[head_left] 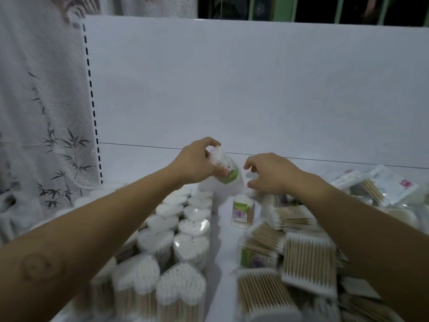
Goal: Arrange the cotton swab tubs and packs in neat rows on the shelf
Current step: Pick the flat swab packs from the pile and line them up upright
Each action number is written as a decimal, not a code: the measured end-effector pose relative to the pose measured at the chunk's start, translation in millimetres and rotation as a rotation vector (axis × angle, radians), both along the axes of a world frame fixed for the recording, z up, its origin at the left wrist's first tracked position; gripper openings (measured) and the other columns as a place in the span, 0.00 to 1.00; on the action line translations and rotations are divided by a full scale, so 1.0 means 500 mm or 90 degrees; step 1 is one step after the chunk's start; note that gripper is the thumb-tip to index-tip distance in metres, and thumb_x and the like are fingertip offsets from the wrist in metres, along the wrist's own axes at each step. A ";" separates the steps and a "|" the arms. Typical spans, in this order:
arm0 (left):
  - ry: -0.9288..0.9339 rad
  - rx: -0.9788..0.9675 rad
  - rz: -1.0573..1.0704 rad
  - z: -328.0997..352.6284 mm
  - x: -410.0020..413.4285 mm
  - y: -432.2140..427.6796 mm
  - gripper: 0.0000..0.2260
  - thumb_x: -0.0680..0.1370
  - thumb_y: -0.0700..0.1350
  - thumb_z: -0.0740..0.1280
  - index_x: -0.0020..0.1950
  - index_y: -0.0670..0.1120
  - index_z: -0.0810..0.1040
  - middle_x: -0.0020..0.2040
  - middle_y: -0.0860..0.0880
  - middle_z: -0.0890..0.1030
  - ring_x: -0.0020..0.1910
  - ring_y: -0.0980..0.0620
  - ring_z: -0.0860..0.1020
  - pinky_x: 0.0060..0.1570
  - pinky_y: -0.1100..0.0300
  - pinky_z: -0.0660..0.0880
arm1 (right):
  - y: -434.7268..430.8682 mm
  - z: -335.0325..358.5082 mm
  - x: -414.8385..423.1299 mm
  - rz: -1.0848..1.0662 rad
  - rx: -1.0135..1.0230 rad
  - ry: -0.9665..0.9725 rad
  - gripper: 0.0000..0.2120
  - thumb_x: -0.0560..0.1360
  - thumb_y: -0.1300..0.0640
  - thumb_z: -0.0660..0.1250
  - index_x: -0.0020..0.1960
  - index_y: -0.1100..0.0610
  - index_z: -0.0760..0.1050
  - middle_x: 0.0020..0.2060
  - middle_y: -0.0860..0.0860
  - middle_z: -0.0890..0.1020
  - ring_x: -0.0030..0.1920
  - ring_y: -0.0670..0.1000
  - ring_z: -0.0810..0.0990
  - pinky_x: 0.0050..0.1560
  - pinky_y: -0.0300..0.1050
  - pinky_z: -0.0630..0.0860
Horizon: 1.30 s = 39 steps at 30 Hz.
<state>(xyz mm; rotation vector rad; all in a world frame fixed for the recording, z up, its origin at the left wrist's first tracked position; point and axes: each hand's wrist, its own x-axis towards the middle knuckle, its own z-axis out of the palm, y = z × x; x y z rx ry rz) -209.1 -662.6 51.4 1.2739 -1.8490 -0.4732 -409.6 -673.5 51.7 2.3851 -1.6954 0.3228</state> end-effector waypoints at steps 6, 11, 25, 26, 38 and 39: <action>-0.259 -0.093 0.028 -0.019 0.010 -0.020 0.34 0.69 0.49 0.78 0.71 0.54 0.69 0.59 0.50 0.77 0.56 0.51 0.73 0.50 0.62 0.68 | -0.012 -0.045 0.043 0.034 0.034 0.230 0.25 0.76 0.42 0.66 0.70 0.48 0.68 0.63 0.50 0.75 0.62 0.52 0.72 0.58 0.47 0.63; -0.397 -0.146 0.010 -0.031 -0.001 -0.047 0.33 0.70 0.49 0.76 0.73 0.54 0.67 0.62 0.49 0.77 0.64 0.49 0.68 0.57 0.56 0.70 | -0.049 -0.080 0.049 0.012 0.072 0.322 0.30 0.75 0.40 0.66 0.74 0.43 0.62 0.65 0.51 0.74 0.65 0.54 0.71 0.64 0.52 0.61; -0.656 -0.079 -0.073 -0.065 -0.084 -0.105 0.31 0.70 0.48 0.76 0.70 0.54 0.68 0.61 0.49 0.75 0.61 0.47 0.73 0.54 0.54 0.73 | -0.038 -0.065 0.033 -0.007 0.162 0.319 0.22 0.72 0.47 0.73 0.63 0.51 0.75 0.50 0.50 0.76 0.46 0.51 0.75 0.44 0.43 0.71; -0.687 -0.070 -0.075 -0.072 -0.092 -0.108 0.30 0.70 0.47 0.76 0.70 0.53 0.68 0.61 0.49 0.75 0.61 0.47 0.73 0.54 0.54 0.72 | -0.036 -0.063 0.031 -0.005 0.171 0.309 0.22 0.73 0.47 0.73 0.64 0.51 0.75 0.51 0.50 0.76 0.47 0.51 0.75 0.45 0.43 0.71; -0.709 -0.036 -0.056 -0.106 -0.115 -0.118 0.23 0.73 0.53 0.72 0.66 0.50 0.72 0.60 0.48 0.76 0.58 0.46 0.74 0.50 0.54 0.72 | -0.039 -0.089 0.013 0.045 0.114 0.300 0.21 0.73 0.45 0.70 0.64 0.48 0.73 0.57 0.50 0.77 0.58 0.52 0.74 0.53 0.48 0.67; -0.704 -0.042 -0.058 -0.108 -0.115 -0.120 0.22 0.73 0.52 0.71 0.65 0.50 0.72 0.59 0.48 0.77 0.57 0.46 0.75 0.50 0.54 0.72 | -0.041 -0.091 0.013 0.043 0.111 0.305 0.21 0.72 0.44 0.70 0.63 0.48 0.73 0.56 0.49 0.78 0.57 0.52 0.74 0.54 0.48 0.66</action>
